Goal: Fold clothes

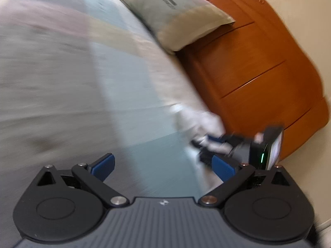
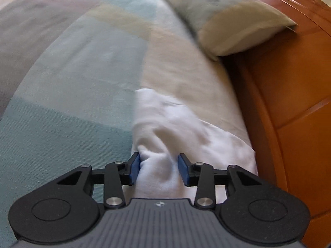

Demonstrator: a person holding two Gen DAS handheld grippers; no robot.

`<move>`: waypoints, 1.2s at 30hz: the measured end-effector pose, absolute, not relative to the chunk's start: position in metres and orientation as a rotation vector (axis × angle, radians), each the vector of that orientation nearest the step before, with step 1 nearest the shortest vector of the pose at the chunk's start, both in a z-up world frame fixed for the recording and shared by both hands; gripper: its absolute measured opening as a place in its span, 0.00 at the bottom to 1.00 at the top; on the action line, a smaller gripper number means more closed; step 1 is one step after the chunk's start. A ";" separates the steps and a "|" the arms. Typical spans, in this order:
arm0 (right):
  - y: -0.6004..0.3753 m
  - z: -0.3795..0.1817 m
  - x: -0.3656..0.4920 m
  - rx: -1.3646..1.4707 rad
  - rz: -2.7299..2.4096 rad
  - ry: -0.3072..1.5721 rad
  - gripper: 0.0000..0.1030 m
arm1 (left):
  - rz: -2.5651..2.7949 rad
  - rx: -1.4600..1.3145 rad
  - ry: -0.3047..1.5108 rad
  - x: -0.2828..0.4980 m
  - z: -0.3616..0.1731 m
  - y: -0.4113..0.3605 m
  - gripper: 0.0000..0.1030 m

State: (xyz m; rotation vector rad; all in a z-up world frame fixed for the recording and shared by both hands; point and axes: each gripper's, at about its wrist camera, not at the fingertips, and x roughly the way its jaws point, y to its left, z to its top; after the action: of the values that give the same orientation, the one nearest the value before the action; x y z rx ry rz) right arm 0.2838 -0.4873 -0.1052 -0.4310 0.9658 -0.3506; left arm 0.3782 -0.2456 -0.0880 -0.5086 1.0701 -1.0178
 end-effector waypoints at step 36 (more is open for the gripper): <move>-0.585 -0.082 0.168 0.134 -0.399 0.723 0.59 | -1.295 -0.493 1.041 0.432 -0.076 -0.444 0.98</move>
State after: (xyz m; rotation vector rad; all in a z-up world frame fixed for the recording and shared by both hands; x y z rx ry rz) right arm 0.1676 -0.5845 -0.0820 0.1345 0.7234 -0.3987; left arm 0.4317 -0.4436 -0.0755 -0.4929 1.0405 -1.2952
